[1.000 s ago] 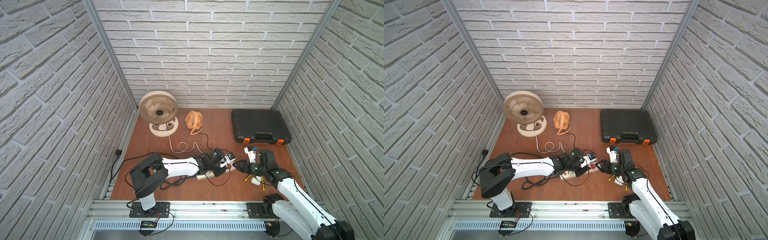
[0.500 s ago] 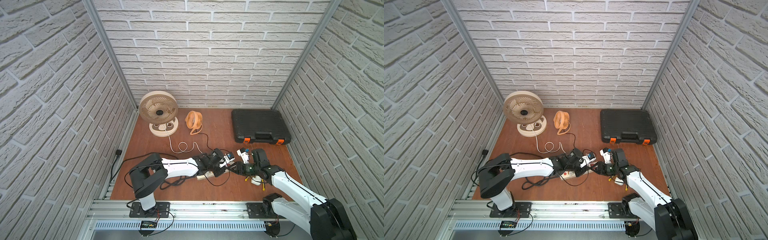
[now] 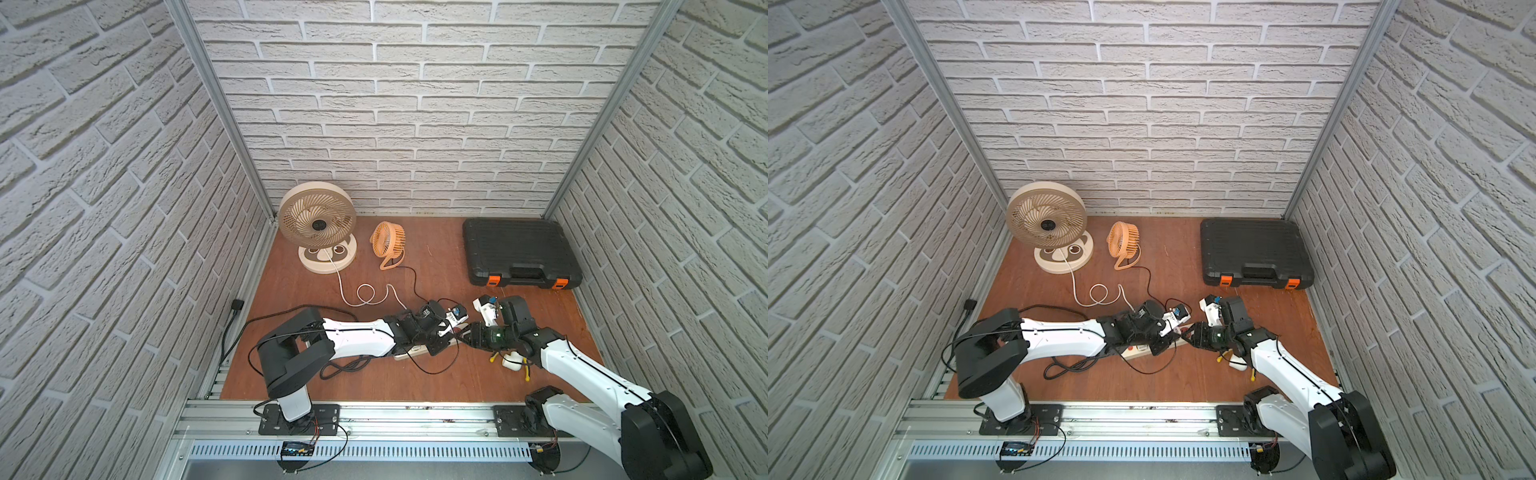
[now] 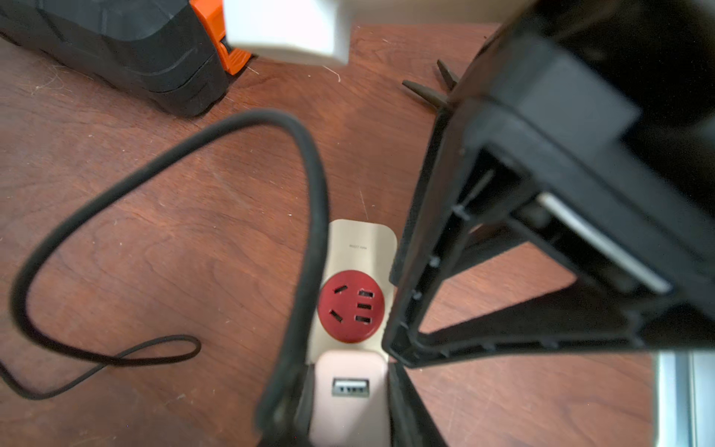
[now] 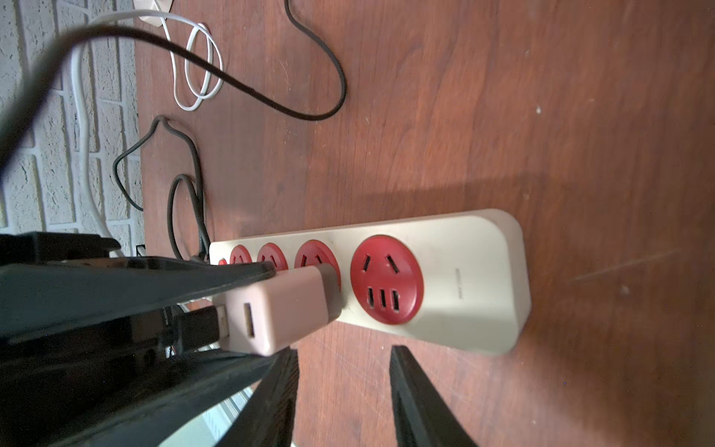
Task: Plug the desk fan into the power strip
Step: Insert the plug into the socket.
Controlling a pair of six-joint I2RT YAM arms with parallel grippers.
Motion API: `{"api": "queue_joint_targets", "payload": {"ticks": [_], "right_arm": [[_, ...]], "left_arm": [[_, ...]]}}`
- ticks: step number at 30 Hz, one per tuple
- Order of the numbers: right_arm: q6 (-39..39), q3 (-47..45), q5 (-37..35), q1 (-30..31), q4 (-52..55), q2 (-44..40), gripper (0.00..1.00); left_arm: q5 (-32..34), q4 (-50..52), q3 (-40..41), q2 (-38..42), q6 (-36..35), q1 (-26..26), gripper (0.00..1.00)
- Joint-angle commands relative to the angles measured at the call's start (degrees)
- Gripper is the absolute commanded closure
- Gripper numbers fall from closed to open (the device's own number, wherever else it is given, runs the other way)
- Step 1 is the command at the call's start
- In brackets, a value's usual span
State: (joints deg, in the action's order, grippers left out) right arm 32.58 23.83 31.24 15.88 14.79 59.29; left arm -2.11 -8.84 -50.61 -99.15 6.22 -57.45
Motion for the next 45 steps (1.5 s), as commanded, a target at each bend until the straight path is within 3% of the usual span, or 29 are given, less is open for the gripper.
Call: {"api": "queue_joint_targets", "payload": {"ticks": [1,8,20,32,41,45], "right_arm": [[-0.4,2.8,2.1,0.8,-2.2,-2.1,0.56],[0.1,3.4,4.8,0.9,-3.3,-1.0,0.56],[-1.7,3.6,5.5,3.4,-4.3,6.0,0.68],[-2.7,3.1,1.2,6.0,-1.4,5.5,0.76],[-3.1,5.5,0.4,6.7,1.4,3.1,0.76],[-2.9,5.7,0.1,7.0,1.7,2.3,0.76]], "left_arm": [[6.0,15.3,5.7,-7.6,3.9,-0.4,1.0],[6.4,13.6,7.4,-7.4,5.6,-0.6,1.0],[7.1,12.8,9.2,-6.9,7.6,-1.4,1.0],[9.3,12.0,11.4,-7.2,10.4,-2.8,1.0],[10.9,17.2,9.1,-0.3,9.8,-1.8,1.0],[10.9,19.0,7.0,0.9,8.5,-0.6,0.92]]}}
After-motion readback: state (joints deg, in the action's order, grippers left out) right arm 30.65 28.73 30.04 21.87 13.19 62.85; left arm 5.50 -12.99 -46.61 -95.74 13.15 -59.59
